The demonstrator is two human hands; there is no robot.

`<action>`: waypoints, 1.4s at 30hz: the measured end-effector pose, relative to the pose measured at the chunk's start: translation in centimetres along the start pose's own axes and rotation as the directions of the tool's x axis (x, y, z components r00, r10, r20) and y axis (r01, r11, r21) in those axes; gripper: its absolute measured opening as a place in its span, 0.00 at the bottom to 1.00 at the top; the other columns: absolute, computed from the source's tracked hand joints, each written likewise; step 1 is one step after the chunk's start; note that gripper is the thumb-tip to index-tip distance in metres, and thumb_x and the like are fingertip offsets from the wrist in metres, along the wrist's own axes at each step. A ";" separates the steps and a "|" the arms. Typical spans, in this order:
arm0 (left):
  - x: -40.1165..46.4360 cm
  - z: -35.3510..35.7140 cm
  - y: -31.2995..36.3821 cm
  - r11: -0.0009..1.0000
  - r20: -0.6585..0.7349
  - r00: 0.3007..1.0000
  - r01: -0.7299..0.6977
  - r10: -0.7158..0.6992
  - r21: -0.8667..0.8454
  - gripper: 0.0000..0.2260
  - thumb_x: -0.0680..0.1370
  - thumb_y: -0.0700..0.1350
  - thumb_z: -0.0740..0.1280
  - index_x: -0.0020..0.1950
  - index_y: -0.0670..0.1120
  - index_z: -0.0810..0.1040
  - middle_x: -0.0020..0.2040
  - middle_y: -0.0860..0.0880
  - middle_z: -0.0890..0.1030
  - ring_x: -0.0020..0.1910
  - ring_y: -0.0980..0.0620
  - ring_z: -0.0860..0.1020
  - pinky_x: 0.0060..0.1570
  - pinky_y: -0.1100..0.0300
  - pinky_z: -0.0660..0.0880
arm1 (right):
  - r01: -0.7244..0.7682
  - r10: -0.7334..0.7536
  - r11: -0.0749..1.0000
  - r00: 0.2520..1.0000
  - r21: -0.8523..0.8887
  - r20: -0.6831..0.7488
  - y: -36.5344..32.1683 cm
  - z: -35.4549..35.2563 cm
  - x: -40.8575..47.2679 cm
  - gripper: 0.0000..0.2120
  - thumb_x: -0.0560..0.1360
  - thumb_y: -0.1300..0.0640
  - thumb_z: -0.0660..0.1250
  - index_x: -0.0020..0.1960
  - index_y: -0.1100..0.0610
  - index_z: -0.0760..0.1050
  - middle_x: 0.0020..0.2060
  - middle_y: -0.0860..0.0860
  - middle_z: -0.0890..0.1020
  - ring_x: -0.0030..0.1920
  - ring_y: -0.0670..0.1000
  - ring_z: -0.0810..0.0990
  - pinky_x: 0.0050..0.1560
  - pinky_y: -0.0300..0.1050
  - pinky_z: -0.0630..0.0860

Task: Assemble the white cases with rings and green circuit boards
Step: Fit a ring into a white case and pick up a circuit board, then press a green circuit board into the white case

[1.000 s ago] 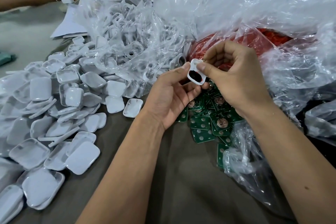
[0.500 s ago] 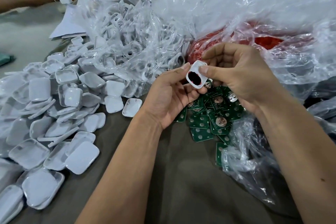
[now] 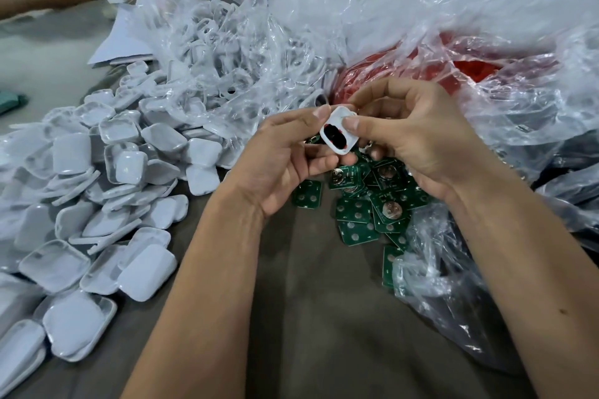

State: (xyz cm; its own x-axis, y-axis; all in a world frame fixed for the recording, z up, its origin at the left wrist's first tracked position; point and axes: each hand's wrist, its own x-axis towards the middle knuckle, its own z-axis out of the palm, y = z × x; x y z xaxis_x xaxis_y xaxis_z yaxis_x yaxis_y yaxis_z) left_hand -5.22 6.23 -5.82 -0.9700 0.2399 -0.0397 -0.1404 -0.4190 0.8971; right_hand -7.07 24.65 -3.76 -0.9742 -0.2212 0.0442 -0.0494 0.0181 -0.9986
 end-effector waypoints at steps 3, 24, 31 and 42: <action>-0.1 -0.3 0.1 1.000 -0.006 1.000 -0.007 0.007 0.027 0.13 0.75 0.47 0.72 0.56 0.42 0.86 0.45 0.39 0.86 0.35 0.45 0.86 0.34 0.62 0.83 | -0.051 0.052 0.994 0.998 0.092 -0.017 0.0 -0.1 0.0 0.16 0.65 0.61 0.80 0.50 0.60 0.81 0.39 0.55 0.86 0.35 0.49 0.81 0.31 0.38 0.76; -2.0 -3.6 2.0 0.456 -0.125 0.983 0.052 0.133 0.888 0.11 0.67 0.40 0.83 0.40 0.48 0.82 0.35 0.49 0.83 0.35 0.52 0.78 0.42 0.53 0.79 | 0.104 0.113 0.871 0.909 -0.480 0.401 0.5 2.5 -1.3 0.10 0.69 0.63 0.83 0.40 0.56 0.82 0.33 0.54 0.86 0.29 0.55 0.85 0.29 0.41 0.80; -1.7 -4.1 1.7 0.530 -0.242 0.938 0.078 0.249 0.845 0.09 0.70 0.37 0.80 0.41 0.47 0.82 0.33 0.50 0.83 0.34 0.46 0.84 0.43 0.44 0.84 | 0.294 -0.056 0.701 0.931 -0.649 0.361 0.9 3.3 -1.5 0.12 0.68 0.60 0.84 0.41 0.50 0.82 0.32 0.46 0.83 0.33 0.44 0.83 0.36 0.36 0.80; -1.7 -1.9 1.8 0.903 -0.424 0.902 0.115 0.080 0.415 0.07 0.73 0.29 0.74 0.42 0.40 0.81 0.36 0.45 0.81 0.29 0.52 0.80 0.30 0.65 0.77 | 0.264 -0.271 0.868 0.962 -0.421 0.045 1.4 2.1 -0.7 0.08 0.74 0.54 0.80 0.41 0.53 0.82 0.31 0.47 0.84 0.27 0.44 0.80 0.29 0.34 0.75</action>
State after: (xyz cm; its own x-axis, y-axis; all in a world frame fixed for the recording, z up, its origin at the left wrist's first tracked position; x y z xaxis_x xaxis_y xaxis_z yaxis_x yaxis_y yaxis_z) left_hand -4.25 3.37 -4.96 -0.9704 -0.1889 -0.1507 -0.1558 0.0128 0.9877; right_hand -5.99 22.81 -5.29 -0.9135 -0.2618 0.3114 -0.3927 0.3676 -0.8430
